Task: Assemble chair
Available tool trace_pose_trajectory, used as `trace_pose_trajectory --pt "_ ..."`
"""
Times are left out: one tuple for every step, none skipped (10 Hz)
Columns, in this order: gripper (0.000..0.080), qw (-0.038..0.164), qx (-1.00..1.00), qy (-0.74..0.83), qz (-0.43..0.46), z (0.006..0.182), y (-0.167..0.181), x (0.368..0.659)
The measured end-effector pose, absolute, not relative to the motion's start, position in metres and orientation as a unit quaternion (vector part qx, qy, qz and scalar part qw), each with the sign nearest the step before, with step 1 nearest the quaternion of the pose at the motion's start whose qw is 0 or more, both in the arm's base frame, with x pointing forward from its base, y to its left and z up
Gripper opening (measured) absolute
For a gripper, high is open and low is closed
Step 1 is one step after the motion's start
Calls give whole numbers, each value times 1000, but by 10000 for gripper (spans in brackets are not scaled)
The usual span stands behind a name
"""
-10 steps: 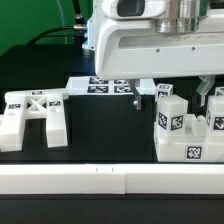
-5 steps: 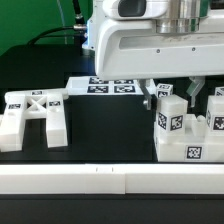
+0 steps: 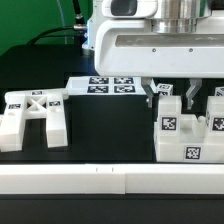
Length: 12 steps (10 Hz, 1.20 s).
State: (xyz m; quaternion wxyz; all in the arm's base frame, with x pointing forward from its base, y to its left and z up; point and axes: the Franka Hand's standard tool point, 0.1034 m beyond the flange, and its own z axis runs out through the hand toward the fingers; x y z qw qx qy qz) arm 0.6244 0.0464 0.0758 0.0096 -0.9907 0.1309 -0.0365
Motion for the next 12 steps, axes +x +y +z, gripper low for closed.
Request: trace_pose_trajectory --pt "289 11 -984 171 -36 76 47 624" --pt "290 12 -979 203 -36 76 48 624" --pt "290 14 -971 237 -36 76 48 625" --pt "291 15 -967 253 -36 76 48 625" --pt "291 17 -956 291 -35 76 49 625" --pt "291 18 -946 323 -34 76 50 624" --pt "291 19 -927 374 -33 76 51 624" --pt "291 23 -905 425 -30 76 51 623" --pt "291 23 -881 471 -23 75 52 621" --pt "291 22 -864 504 -16 75 53 620" --pt "291 28 -823 568 -12 75 54 620" --pt "291 33 -796 604 -9 75 54 620"
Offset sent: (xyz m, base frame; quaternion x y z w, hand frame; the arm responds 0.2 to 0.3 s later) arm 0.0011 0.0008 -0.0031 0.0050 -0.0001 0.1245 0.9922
